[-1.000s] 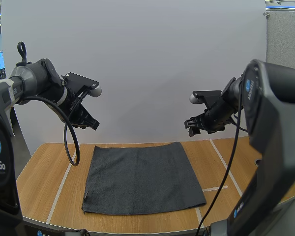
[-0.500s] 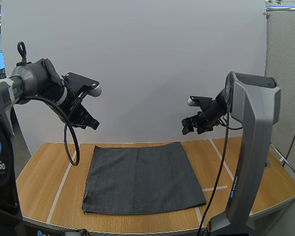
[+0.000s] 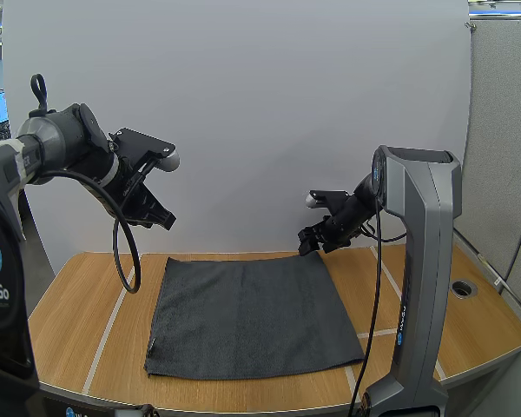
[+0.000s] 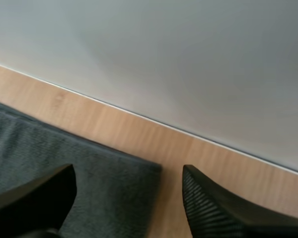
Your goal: Fold the towel
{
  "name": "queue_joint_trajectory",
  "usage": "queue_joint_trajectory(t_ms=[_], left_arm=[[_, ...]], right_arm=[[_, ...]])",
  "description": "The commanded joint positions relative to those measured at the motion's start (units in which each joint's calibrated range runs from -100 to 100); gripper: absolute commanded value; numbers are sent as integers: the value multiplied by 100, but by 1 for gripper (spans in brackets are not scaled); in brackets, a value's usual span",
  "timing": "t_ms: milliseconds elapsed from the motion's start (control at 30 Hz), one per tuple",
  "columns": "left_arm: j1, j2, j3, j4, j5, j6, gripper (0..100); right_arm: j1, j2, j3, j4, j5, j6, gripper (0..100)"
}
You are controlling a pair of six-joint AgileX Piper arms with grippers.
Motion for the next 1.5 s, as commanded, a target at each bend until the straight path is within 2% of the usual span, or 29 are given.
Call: queue_joint_trajectory(t_ms=[0, 700, 900, 1033, 1100, 1467], left_arm=[[6, -49, -40, -111, 23, -29, 0], [6, -49, -40, -111, 23, -29, 0], [6, -49, -40, -111, 23, -29, 0], [6, -49, -40, -111, 23, -29, 0], [6, -49, -40, -111, 23, -29, 0], [6, -49, -40, -111, 23, -29, 0]], right_arm=[[-9, 51, -28, 24, -495, -183, 100], [-9, 254, -28, 24, -753, -266, 99], [-9, 254, -28, 24, -852, -214, 37], [-9, 254, -28, 24, -994, -151, 6], [-9, 254, -28, 24, -994, -151, 0], [-9, -218, -28, 34, -656, -75, 0]])
